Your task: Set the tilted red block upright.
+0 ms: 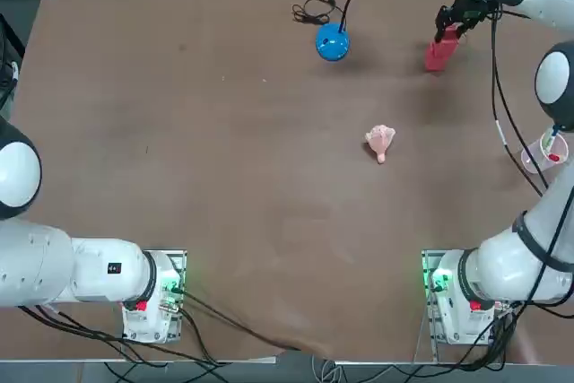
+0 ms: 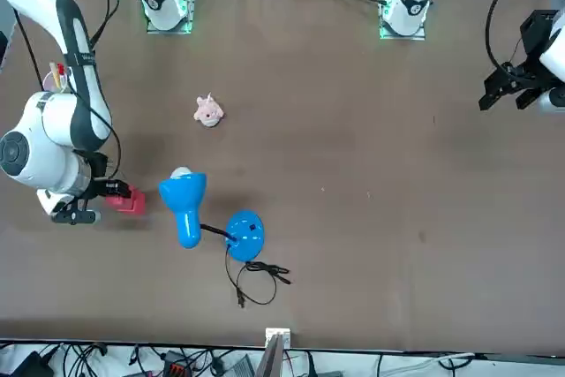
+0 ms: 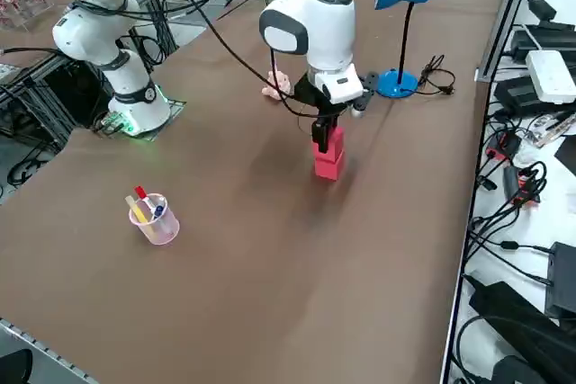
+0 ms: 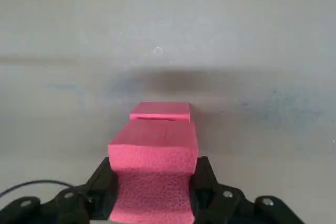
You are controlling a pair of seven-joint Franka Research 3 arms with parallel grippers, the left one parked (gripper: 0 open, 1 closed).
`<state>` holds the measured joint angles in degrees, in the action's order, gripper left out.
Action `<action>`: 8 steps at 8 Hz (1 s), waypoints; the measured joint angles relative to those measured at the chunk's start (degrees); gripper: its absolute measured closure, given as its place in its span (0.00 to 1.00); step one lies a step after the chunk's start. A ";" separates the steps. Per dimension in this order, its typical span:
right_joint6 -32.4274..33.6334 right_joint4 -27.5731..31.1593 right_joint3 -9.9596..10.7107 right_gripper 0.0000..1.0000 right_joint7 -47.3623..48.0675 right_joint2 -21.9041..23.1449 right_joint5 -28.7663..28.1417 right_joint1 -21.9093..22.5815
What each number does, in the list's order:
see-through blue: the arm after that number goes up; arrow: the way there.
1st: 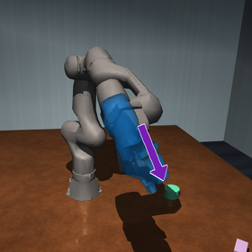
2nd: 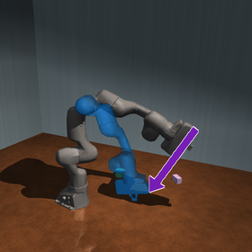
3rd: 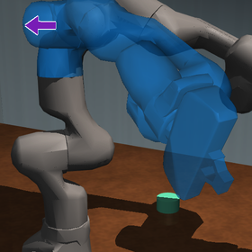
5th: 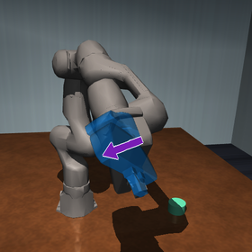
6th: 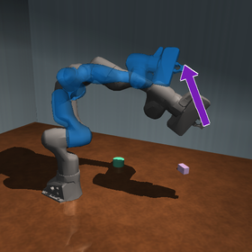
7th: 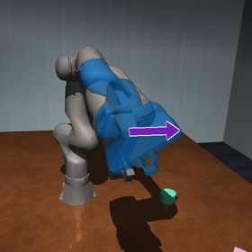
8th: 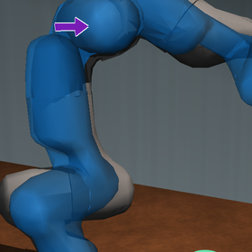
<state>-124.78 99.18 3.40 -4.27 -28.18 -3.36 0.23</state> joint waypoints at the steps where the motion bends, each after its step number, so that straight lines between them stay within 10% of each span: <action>1: -0.20 0.00 0.00 0.30 -0.04 0.00 -0.03 0.00; 8: -0.87 0.00 -0.02 0.30 -0.09 -0.85 -0.68 0.00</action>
<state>-125.65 99.18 3.38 -4.36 -29.03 -4.03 0.23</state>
